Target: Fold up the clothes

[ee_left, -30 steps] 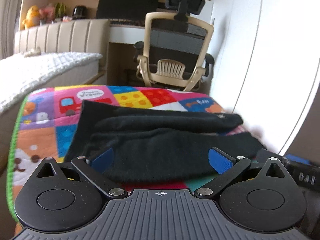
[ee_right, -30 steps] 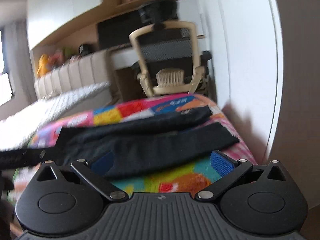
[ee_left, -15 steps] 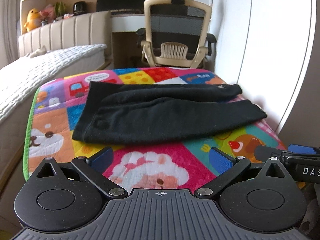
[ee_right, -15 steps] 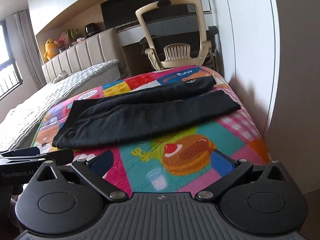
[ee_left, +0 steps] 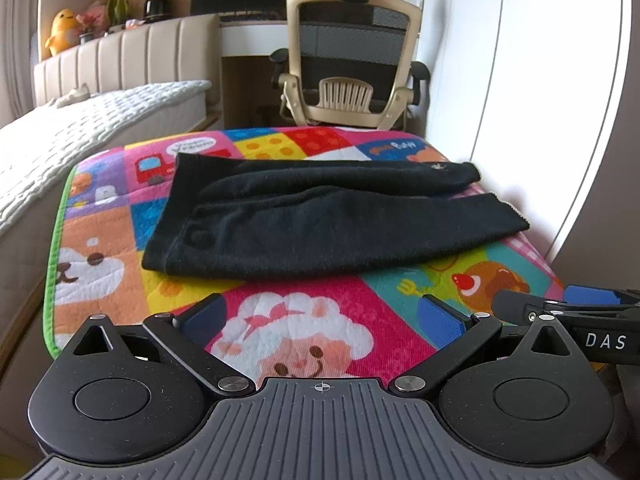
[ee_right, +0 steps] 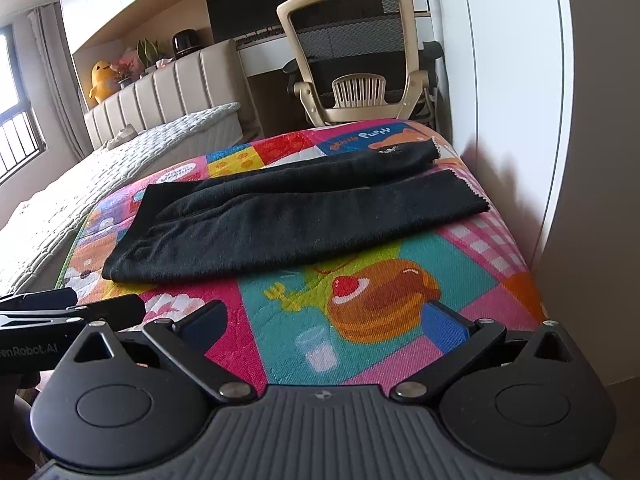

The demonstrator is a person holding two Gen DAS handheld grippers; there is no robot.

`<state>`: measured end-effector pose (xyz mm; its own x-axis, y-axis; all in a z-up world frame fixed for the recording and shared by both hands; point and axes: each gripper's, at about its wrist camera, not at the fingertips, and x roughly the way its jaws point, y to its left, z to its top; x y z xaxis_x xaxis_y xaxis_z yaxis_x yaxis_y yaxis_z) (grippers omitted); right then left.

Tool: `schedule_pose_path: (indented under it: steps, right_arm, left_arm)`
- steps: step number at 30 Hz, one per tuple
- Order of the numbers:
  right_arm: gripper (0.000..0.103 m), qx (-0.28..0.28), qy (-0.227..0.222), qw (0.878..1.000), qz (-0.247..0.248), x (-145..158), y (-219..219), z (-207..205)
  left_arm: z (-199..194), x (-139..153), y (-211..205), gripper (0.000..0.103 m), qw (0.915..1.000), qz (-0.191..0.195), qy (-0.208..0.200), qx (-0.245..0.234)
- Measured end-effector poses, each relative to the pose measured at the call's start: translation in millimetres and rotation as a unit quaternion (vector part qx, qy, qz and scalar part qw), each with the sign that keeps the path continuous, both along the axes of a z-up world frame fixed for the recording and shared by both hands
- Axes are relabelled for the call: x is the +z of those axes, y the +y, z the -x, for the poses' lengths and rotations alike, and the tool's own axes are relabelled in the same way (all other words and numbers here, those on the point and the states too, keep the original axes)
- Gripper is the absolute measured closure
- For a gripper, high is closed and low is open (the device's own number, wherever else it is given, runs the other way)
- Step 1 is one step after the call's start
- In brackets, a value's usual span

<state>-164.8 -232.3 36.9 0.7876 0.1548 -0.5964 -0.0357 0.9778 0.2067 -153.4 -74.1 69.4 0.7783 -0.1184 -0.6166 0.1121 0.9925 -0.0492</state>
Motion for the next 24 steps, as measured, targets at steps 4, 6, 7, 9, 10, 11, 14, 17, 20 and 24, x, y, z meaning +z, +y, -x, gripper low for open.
schedule_pose_path:
  steps: [4, 6, 7, 9, 10, 11, 14, 17, 20, 24]
  right_arm:
    - [0.0, 0.001, 0.004, 1.0, 0.001, -0.6, 0.2, -1.4]
    - [0.0, 0.002, 0.006, 1.0, 0.001, -0.9, 0.2, -2.1]
    - [0.0, 0.002, 0.007, 1.0, 0.001, -1.1, 0.2, -2.4]
    - [0.0, 0.002, 0.009, 1.0, 0.001, -1.5, 0.2, -3.1]
    - [0.0, 0.002, 0.01, 1.0, 0.002, -1.7, 0.2, -3.5]
    - [0.0, 0.003, 0.011, 1.0, 0.002, -1.9, 0.2, -3.8]
    - [0.0, 0.003, 0.014, 1.0, 0.002, -2.5, 0.2, -4.8]
    - [0.0, 0.004, 0.017, 1.0, 0.002, -3.1, 0.1, -5.9]
    - [0.0, 0.005, 0.021, 1.0, 0.002, -4.5, -0.1, -7.2]
    - [0.0, 0.006, 0.023, 1.0, 0.001, -5.7, -0.4, -8.1]
  left_arm:
    - [-0.5, -0.2, 1.3, 0.0, 1.0, 0.002, 0.003, 0.002]
    - [-0.9, -0.4, 1.8, 0.0, 1.0, 0.003, 0.004, 0.002]
    - [-1.2, -0.5, 1.9, 0.0, 1.0, 0.004, 0.005, 0.003]
    - [-1.6, -0.8, 2.2, 0.0, 1.0, 0.005, 0.006, 0.003]
    - [-1.9, -1.1, 2.3, 0.0, 1.0, 0.005, 0.007, 0.004]
    - [-2.0, -1.3, 2.4, 0.0, 0.9999, 0.006, 0.008, 0.004]
    - [-2.5, -2.2, 2.3, 0.0, 0.9999, 0.007, 0.01, 0.004]
    - [-3.0, -3.1, 2.3, 0.0, 0.9999, 0.008, 0.013, 0.004]
    - [-3.5, -4.0, 2.1, 0.0, 0.9998, 0.008, 0.015, 0.004]
    - [-3.9, -4.9, 1.9, 0.0, 0.9998, 0.009, 0.018, 0.005]
